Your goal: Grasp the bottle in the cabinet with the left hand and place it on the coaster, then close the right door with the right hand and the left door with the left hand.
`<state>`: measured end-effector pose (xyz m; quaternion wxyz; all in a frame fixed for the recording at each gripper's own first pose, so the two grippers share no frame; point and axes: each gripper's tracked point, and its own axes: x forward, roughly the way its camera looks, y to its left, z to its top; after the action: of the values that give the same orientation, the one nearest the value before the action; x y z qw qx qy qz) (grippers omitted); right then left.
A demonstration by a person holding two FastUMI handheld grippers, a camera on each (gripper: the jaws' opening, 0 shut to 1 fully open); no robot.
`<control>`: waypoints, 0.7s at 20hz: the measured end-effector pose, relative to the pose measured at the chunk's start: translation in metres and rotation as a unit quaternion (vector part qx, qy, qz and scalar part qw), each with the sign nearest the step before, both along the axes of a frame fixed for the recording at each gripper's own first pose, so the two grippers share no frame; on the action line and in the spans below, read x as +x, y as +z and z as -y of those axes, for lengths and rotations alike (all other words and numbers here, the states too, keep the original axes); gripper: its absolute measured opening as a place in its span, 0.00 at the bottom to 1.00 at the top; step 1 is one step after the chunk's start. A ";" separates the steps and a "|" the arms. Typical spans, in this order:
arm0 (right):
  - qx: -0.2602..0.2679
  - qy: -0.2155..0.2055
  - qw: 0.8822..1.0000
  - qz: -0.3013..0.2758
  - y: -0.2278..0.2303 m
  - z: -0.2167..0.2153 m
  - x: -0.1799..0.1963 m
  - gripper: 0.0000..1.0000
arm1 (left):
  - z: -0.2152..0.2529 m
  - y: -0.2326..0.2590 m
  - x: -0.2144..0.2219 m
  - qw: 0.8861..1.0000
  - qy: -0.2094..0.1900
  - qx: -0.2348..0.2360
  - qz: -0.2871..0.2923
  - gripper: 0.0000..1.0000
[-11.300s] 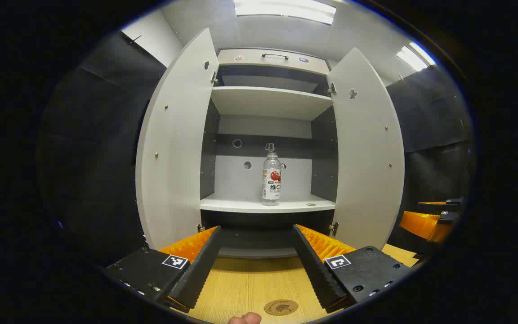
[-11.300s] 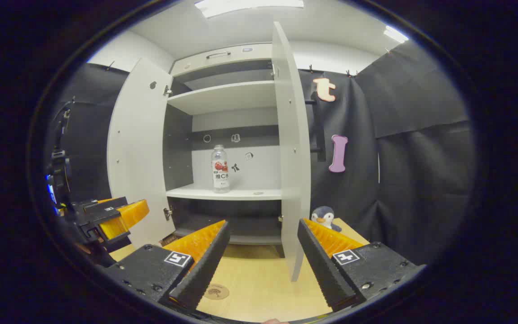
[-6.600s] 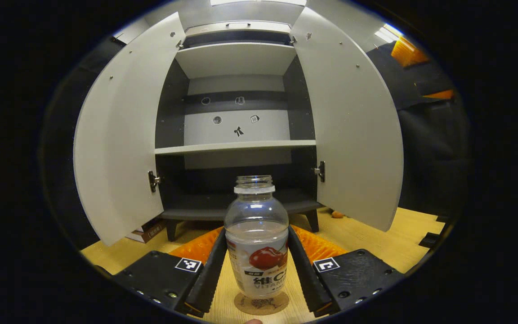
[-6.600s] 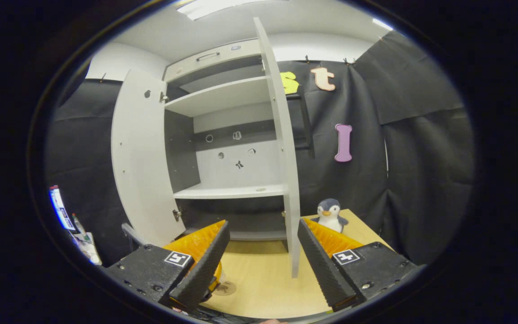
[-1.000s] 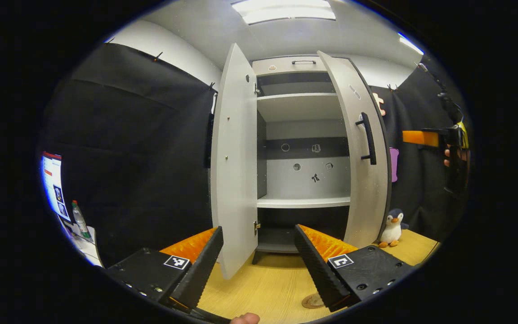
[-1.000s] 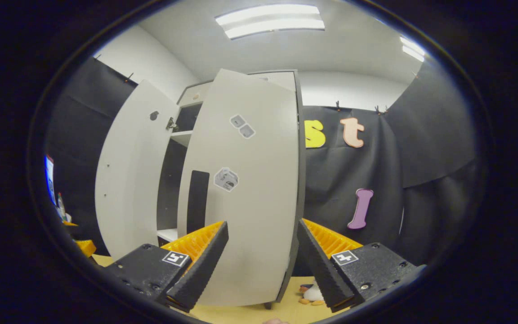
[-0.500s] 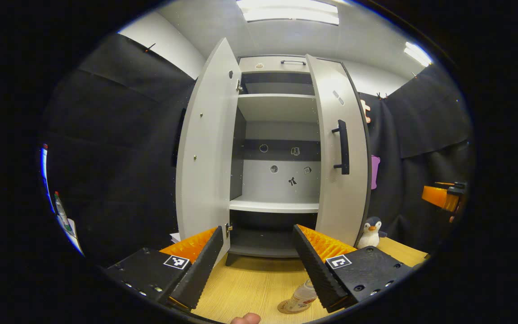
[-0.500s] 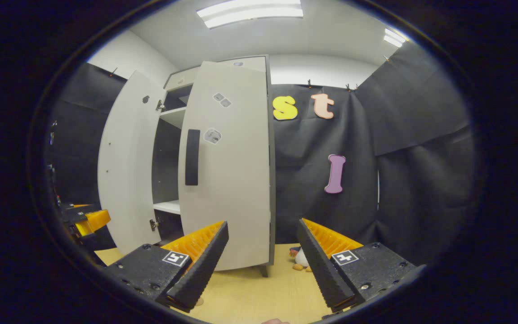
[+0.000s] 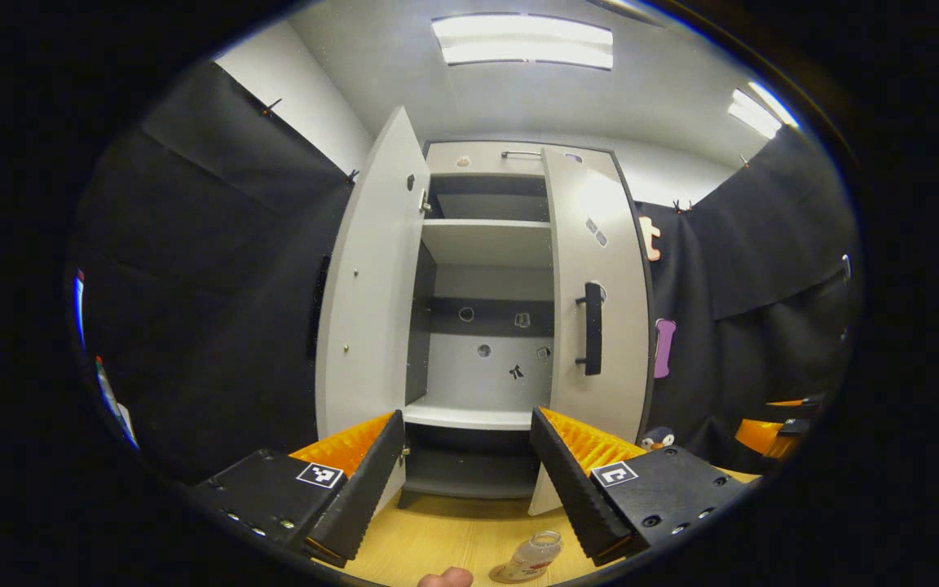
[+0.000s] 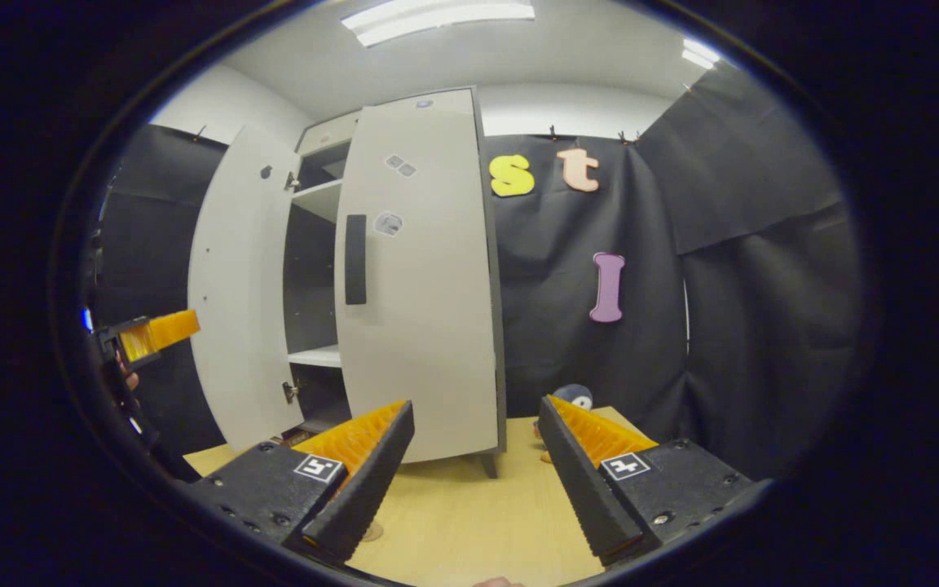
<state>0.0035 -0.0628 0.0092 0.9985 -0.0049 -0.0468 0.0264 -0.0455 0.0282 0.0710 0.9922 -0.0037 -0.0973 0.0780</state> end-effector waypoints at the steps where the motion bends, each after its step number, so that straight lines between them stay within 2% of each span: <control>1: -0.004 0.009 1.000 0.004 0.004 -0.004 0.003 1.00 | -0.014 0.010 -0.006 1.000 0.016 -0.004 0.010 0.97; 5: -0.001 0.042 0.999 0.000 0.014 -0.019 0.012 1.00 | -0.095 0.043 -0.024 0.992 0.111 0.010 0.058 0.98; 6: 0.001 0.049 0.999 0.003 0.019 -0.022 0.013 1.00 | -0.116 0.045 -0.026 0.989 0.135 0.013 0.052 0.94; 7: 0.001 0.055 0.998 0.004 0.019 -0.025 0.014 0.99 | -0.135 0.045 -0.031 0.987 0.156 0.013 0.044 0.94; 8: 0.000 0.060 0.998 0.003 0.019 -0.027 0.015 0.99 | -0.154 0.044 -0.030 0.985 0.169 0.007 0.034 0.99; 9: -0.002 0.061 0.998 0.004 0.020 -0.027 0.015 1.00 | -0.168 0.046 -0.019 0.984 0.176 0.000 0.028 0.99; 10: -0.003 0.063 0.998 0.007 0.023 -0.027 0.015 1.00 | -0.187 0.044 -0.012 0.982 0.187 -0.012 0.020 0.95; 12: -0.008 0.058 0.998 0.012 0.026 -0.025 0.015 1.00 | -0.233 0.032 -0.017 0.973 0.226 -0.038 0.006 0.95; 14: -0.009 0.048 0.999 0.009 0.024 -0.020 0.014 1.00 | -0.257 0.018 -0.004 0.970 0.231 -0.074 -0.003 0.95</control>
<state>0.0172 -0.0425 0.0333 0.9955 -0.0119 -0.0559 0.0750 -0.0492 0.2856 0.0889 0.9447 -0.0544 -0.0864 0.3117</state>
